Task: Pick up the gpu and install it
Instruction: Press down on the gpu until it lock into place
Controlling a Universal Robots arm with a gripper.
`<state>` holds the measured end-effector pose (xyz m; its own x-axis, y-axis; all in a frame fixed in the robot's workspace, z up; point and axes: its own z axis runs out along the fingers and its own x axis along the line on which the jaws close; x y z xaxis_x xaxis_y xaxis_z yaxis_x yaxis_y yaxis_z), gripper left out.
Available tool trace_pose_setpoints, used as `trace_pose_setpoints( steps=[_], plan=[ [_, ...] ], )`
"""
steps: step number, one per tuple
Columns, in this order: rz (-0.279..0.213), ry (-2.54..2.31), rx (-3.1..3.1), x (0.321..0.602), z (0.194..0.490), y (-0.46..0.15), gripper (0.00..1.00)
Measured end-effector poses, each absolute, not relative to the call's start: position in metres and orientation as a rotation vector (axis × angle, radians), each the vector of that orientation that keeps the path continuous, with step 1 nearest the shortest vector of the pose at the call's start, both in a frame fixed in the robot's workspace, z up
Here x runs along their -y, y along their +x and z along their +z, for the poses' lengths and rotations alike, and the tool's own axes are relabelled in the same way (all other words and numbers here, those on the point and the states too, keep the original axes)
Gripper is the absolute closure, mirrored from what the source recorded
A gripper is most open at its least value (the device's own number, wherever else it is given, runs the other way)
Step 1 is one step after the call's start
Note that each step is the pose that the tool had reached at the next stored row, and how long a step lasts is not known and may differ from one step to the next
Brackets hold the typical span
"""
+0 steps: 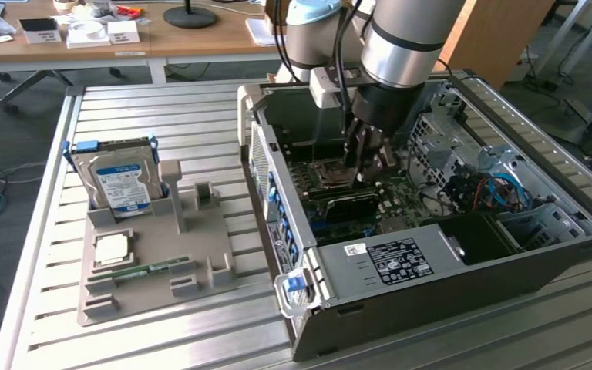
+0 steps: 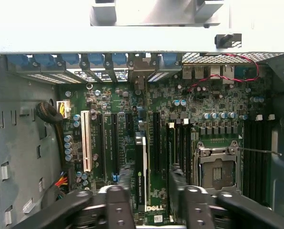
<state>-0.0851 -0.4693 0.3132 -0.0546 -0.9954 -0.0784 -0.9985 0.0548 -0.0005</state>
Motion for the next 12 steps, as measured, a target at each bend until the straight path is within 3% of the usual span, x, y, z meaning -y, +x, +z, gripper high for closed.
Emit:
trace_pose_setpoints(
  steps=[2,6,7,9,12],
  plan=[
    [0.083,-2.119,-2.239,0.4693,0.3132,-0.0851,0.56],
    [0.083,-2.12,-2.239,0.4693,0.3132,-0.0851,0.8],
    [0.083,-2.119,-2.239,0.4693,0.3132,-0.0851,0.8],
    [0.083,-2.12,-2.239,0.4693,0.3132,-0.0851,0.89],
    [0.083,-2.119,-2.239,0.4693,0.3132,-0.0851,0.89]
  ],
)
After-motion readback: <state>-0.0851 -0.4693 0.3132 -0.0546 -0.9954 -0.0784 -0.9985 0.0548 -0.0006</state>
